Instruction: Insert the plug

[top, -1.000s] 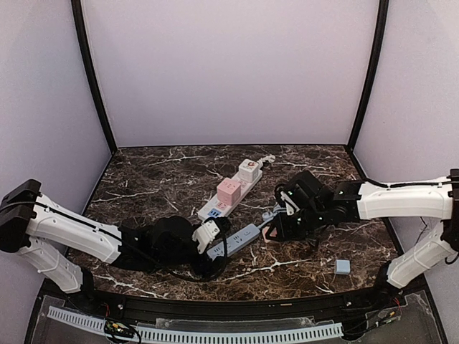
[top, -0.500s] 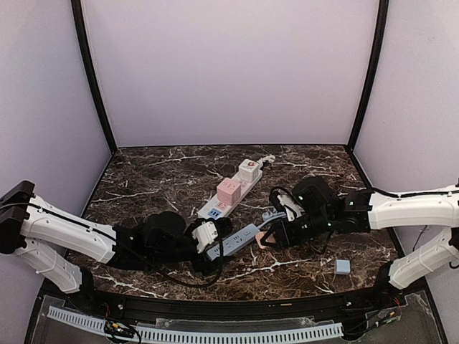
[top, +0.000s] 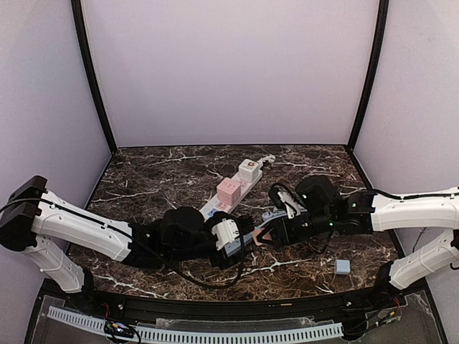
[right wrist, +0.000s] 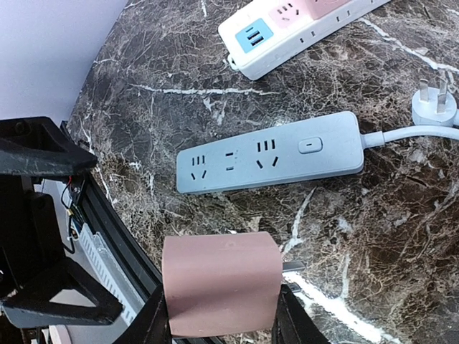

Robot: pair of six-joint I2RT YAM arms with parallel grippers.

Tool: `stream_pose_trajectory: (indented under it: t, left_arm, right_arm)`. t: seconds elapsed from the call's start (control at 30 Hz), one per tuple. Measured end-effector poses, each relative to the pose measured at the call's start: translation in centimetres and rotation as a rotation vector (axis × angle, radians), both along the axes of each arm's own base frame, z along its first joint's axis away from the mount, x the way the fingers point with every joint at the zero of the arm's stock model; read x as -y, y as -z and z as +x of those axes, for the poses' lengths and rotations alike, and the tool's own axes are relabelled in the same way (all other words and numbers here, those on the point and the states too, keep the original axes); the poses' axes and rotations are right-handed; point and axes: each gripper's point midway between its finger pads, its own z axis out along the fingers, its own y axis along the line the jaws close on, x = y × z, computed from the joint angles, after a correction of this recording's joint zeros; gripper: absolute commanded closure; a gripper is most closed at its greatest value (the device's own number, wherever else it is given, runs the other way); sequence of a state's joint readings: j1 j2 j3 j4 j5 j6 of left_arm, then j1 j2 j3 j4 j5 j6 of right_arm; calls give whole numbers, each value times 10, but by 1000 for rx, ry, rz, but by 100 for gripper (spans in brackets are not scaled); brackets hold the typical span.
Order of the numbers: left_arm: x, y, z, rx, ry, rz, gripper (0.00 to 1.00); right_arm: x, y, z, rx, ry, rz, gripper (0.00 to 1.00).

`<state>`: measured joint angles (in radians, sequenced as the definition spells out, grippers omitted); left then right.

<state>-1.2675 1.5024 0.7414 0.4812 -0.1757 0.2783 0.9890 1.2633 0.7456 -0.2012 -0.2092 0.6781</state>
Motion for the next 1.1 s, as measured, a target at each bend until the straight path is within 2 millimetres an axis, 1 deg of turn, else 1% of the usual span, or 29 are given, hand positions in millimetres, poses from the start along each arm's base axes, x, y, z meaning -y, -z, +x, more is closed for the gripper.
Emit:
stream_pose_trajectory:
  t: [0.13,0.33,0.43,0.63,0.9,0.97,1.1]
  left_arm:
    - [17,7,5,14,-19,25,21]
    - [30,15,13,24,-50,51,23]
    - [32,12,16,30,-63,49,25]
    - [41,4,22,43,-80,38,31]
    - [47,15,24,44,-73,95,41]
    - [47,16,24,44,-71,106,43]
    - [49,15,24,50,-67,114,48]
  right_arm:
    - [-2,-3,2,-12,24,21,97]
    - [-3,-2,3,-25,60,34,97]
    - [-1,-1,4,-29,74,35,97]
    - [0,-7,5,-24,94,51,97]
    - [0,-7,5,-22,98,50,97]
    - [0,-7,5,-21,98,48,97]
    - [1,-6,5,-21,100,44,97]
